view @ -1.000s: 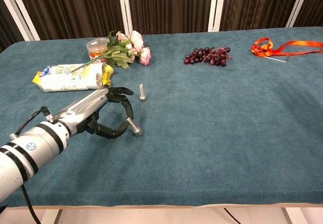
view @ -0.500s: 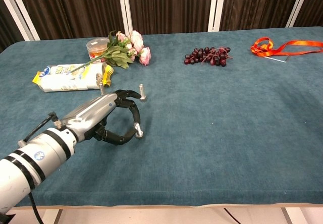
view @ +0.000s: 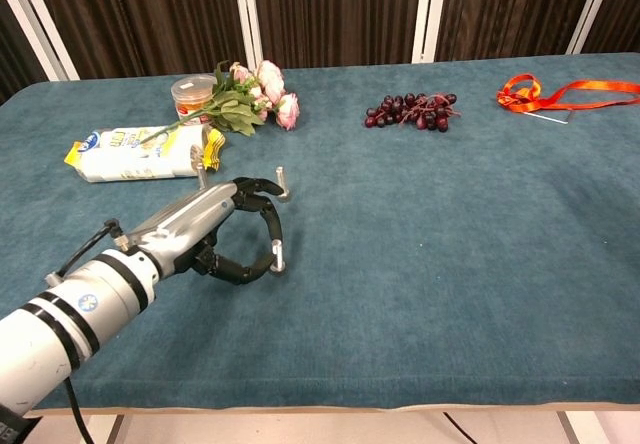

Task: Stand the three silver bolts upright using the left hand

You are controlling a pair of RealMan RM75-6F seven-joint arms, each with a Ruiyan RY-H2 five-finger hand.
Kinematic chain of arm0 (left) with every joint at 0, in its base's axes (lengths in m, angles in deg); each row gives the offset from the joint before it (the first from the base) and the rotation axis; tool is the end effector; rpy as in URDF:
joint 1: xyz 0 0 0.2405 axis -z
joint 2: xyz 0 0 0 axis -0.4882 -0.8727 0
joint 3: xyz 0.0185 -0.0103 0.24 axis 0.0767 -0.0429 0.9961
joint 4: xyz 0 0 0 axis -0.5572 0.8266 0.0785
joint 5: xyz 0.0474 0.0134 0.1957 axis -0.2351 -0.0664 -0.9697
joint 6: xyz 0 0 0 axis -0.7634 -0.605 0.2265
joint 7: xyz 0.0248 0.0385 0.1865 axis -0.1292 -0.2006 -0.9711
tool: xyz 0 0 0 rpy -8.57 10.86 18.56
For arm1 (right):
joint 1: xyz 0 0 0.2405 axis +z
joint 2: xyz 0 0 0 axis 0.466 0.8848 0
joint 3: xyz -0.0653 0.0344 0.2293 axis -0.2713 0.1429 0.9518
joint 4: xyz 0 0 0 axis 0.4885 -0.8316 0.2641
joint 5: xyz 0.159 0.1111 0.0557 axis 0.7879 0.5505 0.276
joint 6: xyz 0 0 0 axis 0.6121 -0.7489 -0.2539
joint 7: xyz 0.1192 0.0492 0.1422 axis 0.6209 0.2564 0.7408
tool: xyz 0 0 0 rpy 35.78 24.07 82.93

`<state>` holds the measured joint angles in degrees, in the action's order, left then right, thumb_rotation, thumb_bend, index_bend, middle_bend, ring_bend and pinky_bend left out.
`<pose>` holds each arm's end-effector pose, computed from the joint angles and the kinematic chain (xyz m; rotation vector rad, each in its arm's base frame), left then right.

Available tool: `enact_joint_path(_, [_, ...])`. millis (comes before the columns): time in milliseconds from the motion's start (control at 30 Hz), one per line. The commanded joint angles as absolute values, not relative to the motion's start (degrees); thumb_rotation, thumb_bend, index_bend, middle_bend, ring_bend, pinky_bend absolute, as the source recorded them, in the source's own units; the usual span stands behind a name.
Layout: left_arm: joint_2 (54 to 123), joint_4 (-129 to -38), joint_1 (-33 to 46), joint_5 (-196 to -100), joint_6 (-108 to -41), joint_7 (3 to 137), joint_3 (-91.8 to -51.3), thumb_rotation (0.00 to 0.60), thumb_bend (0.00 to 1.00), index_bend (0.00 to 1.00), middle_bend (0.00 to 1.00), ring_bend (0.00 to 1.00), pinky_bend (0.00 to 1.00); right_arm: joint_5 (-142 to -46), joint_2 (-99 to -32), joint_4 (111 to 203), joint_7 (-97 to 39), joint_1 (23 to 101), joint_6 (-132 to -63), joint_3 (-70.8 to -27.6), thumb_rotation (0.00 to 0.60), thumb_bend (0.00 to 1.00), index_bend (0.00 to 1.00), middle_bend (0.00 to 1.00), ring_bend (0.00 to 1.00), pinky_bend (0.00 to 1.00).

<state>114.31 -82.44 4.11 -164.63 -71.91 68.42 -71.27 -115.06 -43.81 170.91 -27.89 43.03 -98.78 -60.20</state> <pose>-0.1139 0.3157 -0.1068 -1.7574 -1.2478 -1.2211 -0.3129 -0.2614 0.1185 1.6607 -1.0349 0.6744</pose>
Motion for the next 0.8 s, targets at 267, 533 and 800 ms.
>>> enact_joint_path(267, [113.6, -83.0, 4.2, -165.7, -72.4, 70.9, -71.1, 0.6, 0.34, 0.43, 0.14, 0.03, 0.01, -115.0, -43.7, 171.1, -28.0, 43.0, -98.8, -60.2, 0.6, 0.24, 0.0, 0.0, 0.0, 0.0])
enact_joint_path(533, [105.8, -90.6, 2.2, -169.3, -74.8, 69.4, -67.6, 0.6, 0.34, 0.25, 0.11, 0.01, 0.01, -116.2, -43.4, 171.7, -28.8, 41.7, -101.5, -60.5, 0.6, 0.24, 0.0, 0.0, 0.0, 0.0])
enact_joint_path(800, [84.0, -95.2, -7.4, -173.9, -84.6, 78.0, -60.3, 0.6, 0.34, 0.03, 0.0, 0.0, 0.0, -118.4, -43.2, 171.5, -31.6, 36.3, -111.2, -61.4, 0.6, 0.24, 0.0, 0.0, 0.0, 0.0])
